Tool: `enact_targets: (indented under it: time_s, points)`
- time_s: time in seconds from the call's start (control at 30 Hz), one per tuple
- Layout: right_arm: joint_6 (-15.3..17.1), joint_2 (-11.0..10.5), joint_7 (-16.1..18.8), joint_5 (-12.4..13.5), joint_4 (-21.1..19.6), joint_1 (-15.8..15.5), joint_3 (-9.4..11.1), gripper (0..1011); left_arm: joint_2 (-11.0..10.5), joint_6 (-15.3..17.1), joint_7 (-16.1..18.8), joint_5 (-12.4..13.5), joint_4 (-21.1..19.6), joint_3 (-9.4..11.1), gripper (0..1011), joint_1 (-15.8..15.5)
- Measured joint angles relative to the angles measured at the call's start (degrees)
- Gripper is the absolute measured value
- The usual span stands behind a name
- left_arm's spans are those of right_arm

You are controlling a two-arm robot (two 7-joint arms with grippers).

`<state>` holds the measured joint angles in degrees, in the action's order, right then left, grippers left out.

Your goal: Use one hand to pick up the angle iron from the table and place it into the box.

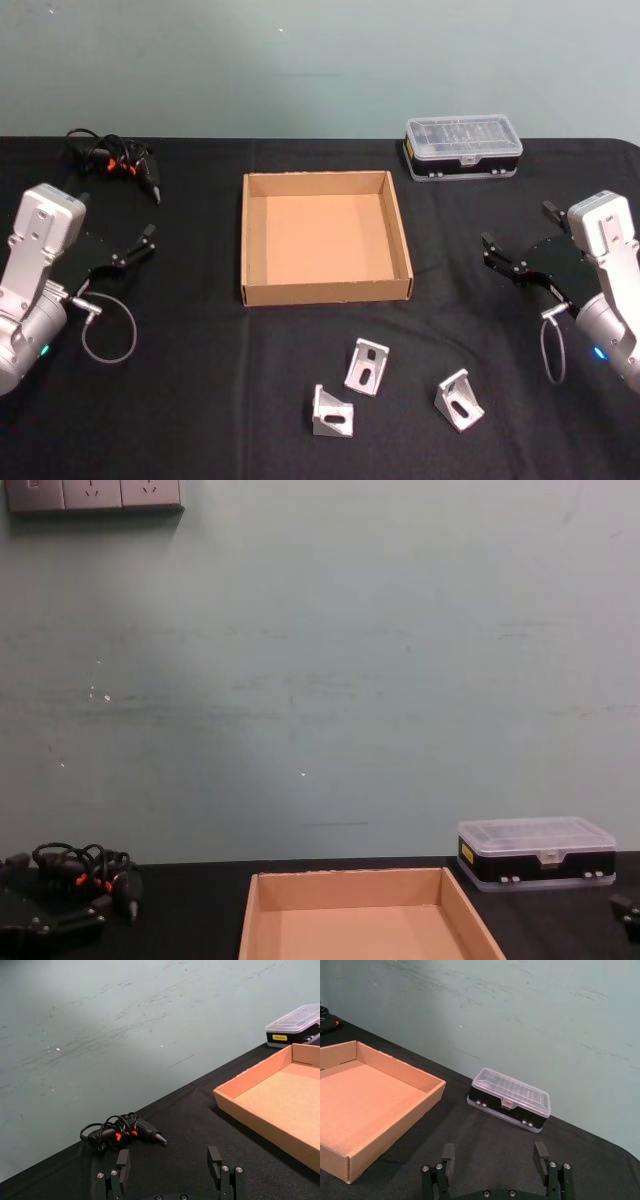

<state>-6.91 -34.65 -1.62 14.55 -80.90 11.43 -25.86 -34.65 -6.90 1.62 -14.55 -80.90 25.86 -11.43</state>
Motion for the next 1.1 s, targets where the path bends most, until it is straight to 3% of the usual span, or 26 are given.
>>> enact_targets:
  time_s: [0.3,0.57,0.87,1.07,1.1]
  points:
    - [-0.7,0.2,0.3,0.4,-2.1,-1.5,2.1,1000,0.0,0.0,0.0,0.0,0.0,0.0,1011,0.0]
    - [1.7,-2.6,2.6,2.2,-9.7,-4.5,4.8,1000,0.0,0.0,0.0,0.0,0.0,0.0,1011,0.0]
    - [6.2,-5.9,6.8,8.1,-19.3,-10.3,8.8,1000,0.0,0.0,0.0,0.0,0.0,0.0,1011,0.0]
    - [11.9,-7.8,10.4,15.4,-26.2,-15.9,12.3,1000,0.0,0.0,0.0,0.0,0.0,0.0,1011,0.0]
    - [11.9,-7.8,10.4,15.4,-26.2,-15.9,12.3,1000,0.0,0.0,0.0,0.0,0.0,0.0,1011,0.0]
